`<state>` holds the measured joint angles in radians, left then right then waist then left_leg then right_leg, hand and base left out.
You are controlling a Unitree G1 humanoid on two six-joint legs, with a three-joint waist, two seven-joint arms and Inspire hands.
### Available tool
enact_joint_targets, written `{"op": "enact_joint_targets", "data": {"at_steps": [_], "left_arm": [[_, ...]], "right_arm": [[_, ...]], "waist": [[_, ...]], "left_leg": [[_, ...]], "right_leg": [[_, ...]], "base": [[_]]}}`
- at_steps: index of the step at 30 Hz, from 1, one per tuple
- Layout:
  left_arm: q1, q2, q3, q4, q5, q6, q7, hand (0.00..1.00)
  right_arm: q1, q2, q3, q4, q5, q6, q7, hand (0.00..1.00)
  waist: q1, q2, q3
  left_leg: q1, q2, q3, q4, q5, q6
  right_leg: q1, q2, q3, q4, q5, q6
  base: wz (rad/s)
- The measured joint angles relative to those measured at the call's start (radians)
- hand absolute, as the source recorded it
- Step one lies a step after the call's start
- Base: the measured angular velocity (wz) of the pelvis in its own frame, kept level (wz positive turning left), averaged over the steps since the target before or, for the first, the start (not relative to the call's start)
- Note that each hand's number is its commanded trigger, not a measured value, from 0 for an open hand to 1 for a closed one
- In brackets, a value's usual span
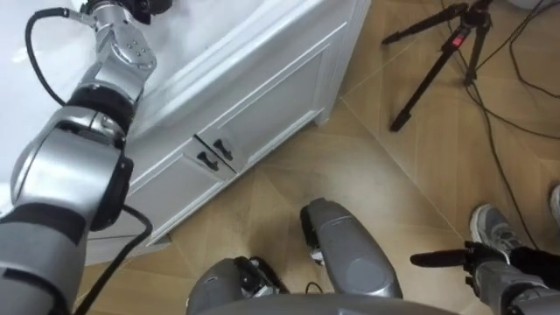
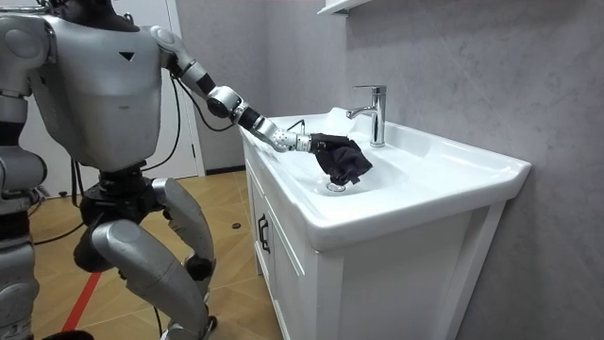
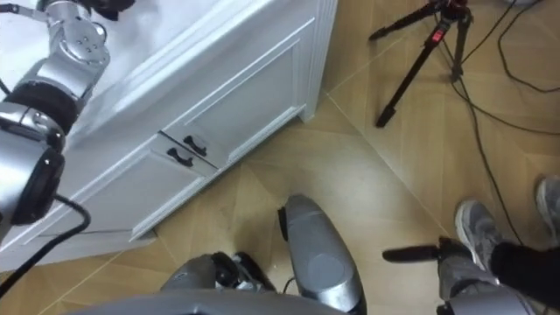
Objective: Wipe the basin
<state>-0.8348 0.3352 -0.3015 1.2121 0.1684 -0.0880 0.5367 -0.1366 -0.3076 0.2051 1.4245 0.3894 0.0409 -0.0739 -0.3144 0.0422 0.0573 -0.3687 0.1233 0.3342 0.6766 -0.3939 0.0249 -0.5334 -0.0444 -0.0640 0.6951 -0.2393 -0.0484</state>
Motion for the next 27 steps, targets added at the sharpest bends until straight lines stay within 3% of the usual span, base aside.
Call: {"op": "enact_joint_targets", "data": {"at_steps": [1, 2, 3, 8, 12, 17, 22, 27], "left_arm": [[0.009, 0.0, 0.018, -0.006, 0.001, 0.0, -0.001, 1.0], [0.026, 0.0, 0.045, -0.023, 0.001, 0.0, -0.001, 1.0], [0.051, 0.002, 0.072, -0.049, -0.001, 0.0, 0.0, 1.0], [0.087, 0.004, 0.109, -0.082, 0.0, 0.0, 0.003, 1.0], [0.131, 0.005, 0.185, -0.163, 0.002, 0.0, 0.007, 1.0], [0.253, 0.014, 0.197, -0.304, 0.0, 0.014, 0.035, 1.0], [0.337, 0.031, 0.214, -0.4, 0.002, 0.04, 0.041, 1.0], [0.428, 0.039, 0.22, -0.59, 0.003, 0.05, 0.049, 1.0]], "right_arm": [[0.017, 0.003, -0.001, -0.004, -0.011, 0.0, 0.0, 0.0], [0.03, 0.003, -0.001, -0.007, -0.028, 0.0, 0.001, 0.0], [0.036, 0.003, -0.001, -0.006, -0.048, 0.0, 0.0, 0.0], [0.051, 0.004, 0.0, -0.004, -0.09, -0.009, -0.018, 0.0], [0.059, 0.007, -0.002, -0.008, -0.122, -0.021, -0.013, 0.0], [0.094, 0.015, -0.003, -0.019, -0.217, -0.017, 0.003, 0.0], [0.101, 0.035, -0.003, -0.024, -0.244, -0.005, 0.003, 0.0], [0.099, 0.032, -0.011, -0.059, -0.273, -0.008, 0.003, 0.0]], "waist": [[0.011, 0.001, -0.0042], [0.027, 0.004, -0.0148], [0.042, 0.006, -0.0202], [0.088, 0.006, -0.0257], [0.119, 0.01, -0.0341], [0.155, 0.013, -0.0503], [0.184, 0.015, -0.0535], [0.212, 0.013, -0.055]], "left_leg": [[0.011, 0.0, -0.011, -0.009, 0.004, -0.003], [0.023, -0.001, -0.011, -0.028, 0.013, -0.004], [0.042, -0.007, -0.012, -0.055, 0.024, -0.007], [0.117, -0.025, -0.045, -0.133, 0.059, -0.016], [0.166, -0.037, -0.065, -0.219, 0.099, -0.021], [0.258, -0.044, -0.088, -0.296, 0.127, -0.031], [0.32, -0.05, -0.112, -0.346, 0.138, -0.037], [0.355, -0.064, -0.128, -0.382, 0.153, -0.037]], "right_leg": [[0.02, 0.001, -0.009, -0.014, 0.0, -0.001], [0.033, 0.002, -0.014, -0.032, 0.004, -0.002], [0.054, 0.001, -0.018, -0.053, 0.01, -0.003], [0.148, -0.003, -0.053, -0.124, 0.019, -0.004], [0.212, 0.001, -0.075, -0.208, 0.044, -0.002], [0.323, 0.007, -0.118, -0.302, 0.058, 0.0], [0.395, 0.009, -0.139, -0.338, 0.057, 0.001], [0.43, 0.002, -0.158, -0.364, 0.051, 0.009]], "base": [[0.2], [0.17], [0.09], [0.24], [0.19], [0.23], [0.1], [0.14]]}}
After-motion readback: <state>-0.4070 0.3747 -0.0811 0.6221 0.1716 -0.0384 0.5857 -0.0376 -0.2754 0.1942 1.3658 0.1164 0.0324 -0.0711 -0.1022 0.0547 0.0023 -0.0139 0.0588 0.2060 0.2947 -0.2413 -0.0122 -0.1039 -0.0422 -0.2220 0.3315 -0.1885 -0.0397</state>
